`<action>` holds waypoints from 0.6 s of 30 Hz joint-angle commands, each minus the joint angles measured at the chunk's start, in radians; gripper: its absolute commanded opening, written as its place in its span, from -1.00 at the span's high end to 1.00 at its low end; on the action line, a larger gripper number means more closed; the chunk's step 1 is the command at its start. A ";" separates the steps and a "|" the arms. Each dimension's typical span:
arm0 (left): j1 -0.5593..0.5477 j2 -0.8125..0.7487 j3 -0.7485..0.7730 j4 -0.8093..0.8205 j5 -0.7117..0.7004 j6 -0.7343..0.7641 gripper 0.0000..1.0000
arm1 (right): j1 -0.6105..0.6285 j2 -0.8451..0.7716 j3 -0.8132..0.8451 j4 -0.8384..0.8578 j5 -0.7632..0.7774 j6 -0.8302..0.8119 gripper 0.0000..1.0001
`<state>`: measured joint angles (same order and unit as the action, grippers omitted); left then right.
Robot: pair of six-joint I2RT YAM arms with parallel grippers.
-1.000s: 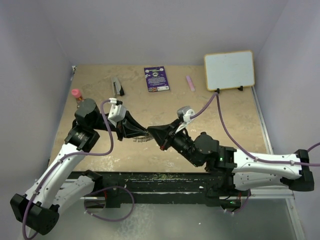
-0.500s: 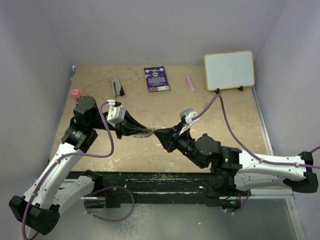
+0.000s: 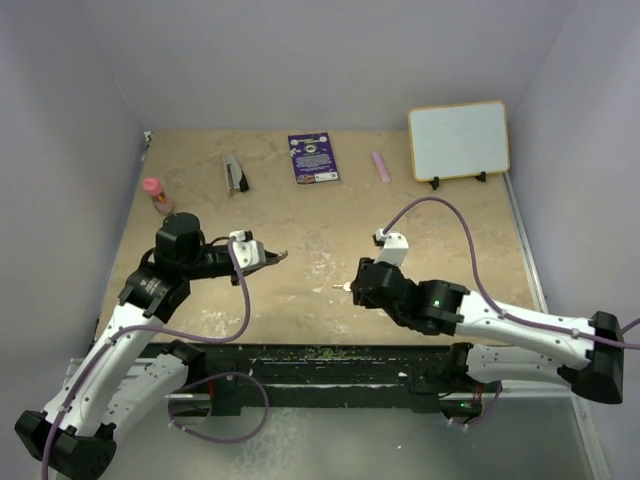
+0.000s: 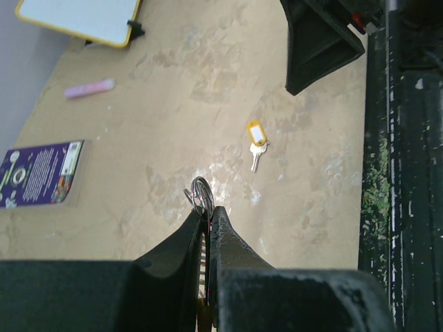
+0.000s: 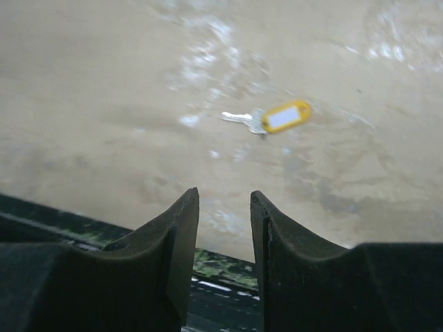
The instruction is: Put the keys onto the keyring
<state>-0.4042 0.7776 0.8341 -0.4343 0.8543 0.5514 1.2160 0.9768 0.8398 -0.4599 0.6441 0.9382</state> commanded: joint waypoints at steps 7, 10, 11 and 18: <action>0.004 -0.046 -0.080 0.046 -0.188 -0.034 0.91 | -0.195 0.238 -0.028 -0.024 -0.166 0.078 0.22; 0.004 -0.059 -0.092 0.050 -0.190 -0.031 0.92 | -0.196 0.336 0.013 -0.001 -0.168 0.055 0.17; 0.004 -0.062 -0.096 0.053 -0.191 -0.031 0.92 | -0.197 0.385 0.028 0.008 -0.171 0.045 0.15; 0.004 -0.076 -0.102 0.050 -0.193 -0.029 0.92 | -0.217 0.558 0.101 0.069 -0.189 -0.001 0.12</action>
<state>-0.4042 0.7193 0.7322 -0.4278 0.6659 0.5343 1.0138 1.4998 0.8902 -0.4385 0.4564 0.9707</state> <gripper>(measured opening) 0.071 0.448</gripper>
